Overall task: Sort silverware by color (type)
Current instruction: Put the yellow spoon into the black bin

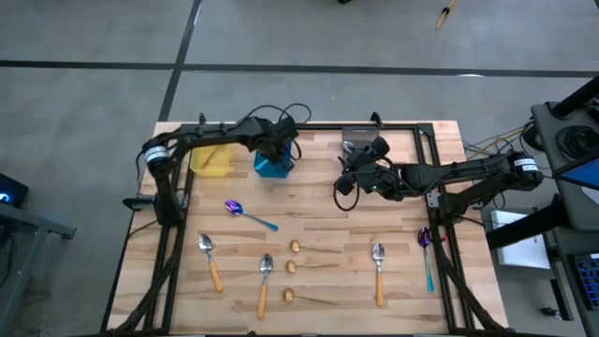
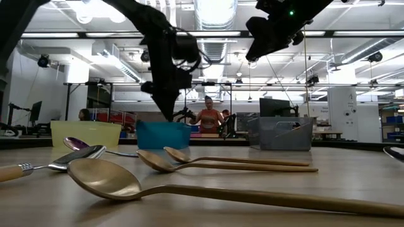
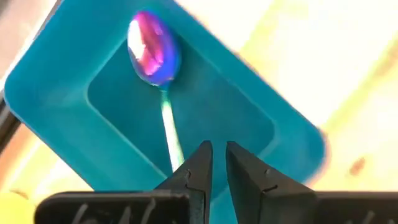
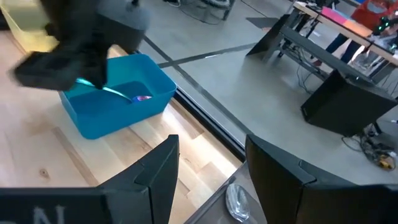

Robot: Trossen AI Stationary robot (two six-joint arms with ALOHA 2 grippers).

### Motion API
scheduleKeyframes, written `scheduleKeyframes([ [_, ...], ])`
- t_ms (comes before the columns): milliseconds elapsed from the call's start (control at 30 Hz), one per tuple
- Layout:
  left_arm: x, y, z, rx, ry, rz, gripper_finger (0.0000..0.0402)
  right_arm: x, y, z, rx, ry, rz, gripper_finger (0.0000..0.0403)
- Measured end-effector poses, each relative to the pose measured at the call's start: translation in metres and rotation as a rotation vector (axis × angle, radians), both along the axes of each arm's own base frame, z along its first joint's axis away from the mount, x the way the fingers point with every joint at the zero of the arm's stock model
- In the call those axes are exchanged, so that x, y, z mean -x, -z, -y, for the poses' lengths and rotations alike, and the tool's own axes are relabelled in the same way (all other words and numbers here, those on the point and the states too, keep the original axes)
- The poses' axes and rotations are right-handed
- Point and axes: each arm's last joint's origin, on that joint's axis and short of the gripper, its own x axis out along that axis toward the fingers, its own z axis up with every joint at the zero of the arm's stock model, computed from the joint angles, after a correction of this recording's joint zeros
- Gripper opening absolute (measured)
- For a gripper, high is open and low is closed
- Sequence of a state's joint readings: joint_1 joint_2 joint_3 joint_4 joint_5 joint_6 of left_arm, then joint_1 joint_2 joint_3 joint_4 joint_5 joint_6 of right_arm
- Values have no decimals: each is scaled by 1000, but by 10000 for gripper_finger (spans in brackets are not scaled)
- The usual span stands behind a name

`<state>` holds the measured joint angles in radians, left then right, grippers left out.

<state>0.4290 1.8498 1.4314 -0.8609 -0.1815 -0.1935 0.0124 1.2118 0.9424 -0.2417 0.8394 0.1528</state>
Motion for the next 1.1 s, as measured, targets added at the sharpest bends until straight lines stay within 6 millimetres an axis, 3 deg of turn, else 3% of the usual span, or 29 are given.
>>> scheduleKeyframes([
  [233, 19, -22, 62, -136, 126, 58, 29, -1, 1, -1, -87, 0, 69, 176],
  [567, 63, -27, 134, -228, 360, 370, 29, -15, 27, -12, -564, -187, 140, 176],
  [833, 83, -18, 157, -330, 500, 636, 29, -40, 43, -23, -935, -288, 79, 176],
  [1100, 96, -18, 157, -389, 563, 642, 29, -55, 59, -29, -1156, -146, -235, 176],
])
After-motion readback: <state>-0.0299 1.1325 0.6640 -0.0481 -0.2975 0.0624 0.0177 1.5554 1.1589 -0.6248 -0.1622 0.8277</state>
